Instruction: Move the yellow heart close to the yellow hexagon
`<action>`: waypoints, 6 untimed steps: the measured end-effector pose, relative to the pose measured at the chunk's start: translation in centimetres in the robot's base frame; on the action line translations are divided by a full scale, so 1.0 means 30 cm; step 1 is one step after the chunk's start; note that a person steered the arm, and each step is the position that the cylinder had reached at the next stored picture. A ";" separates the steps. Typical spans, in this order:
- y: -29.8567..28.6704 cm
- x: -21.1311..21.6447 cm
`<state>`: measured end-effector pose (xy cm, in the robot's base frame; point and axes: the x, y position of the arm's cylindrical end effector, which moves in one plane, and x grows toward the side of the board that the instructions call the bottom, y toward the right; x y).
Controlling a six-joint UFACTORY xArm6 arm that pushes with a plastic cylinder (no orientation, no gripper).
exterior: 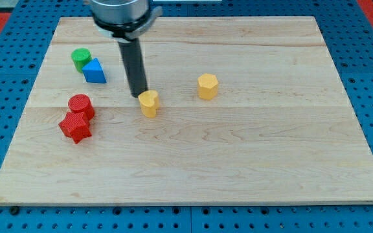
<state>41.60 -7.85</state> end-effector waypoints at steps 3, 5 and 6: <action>0.075 0.184; 0.232 0.184; 0.232 0.175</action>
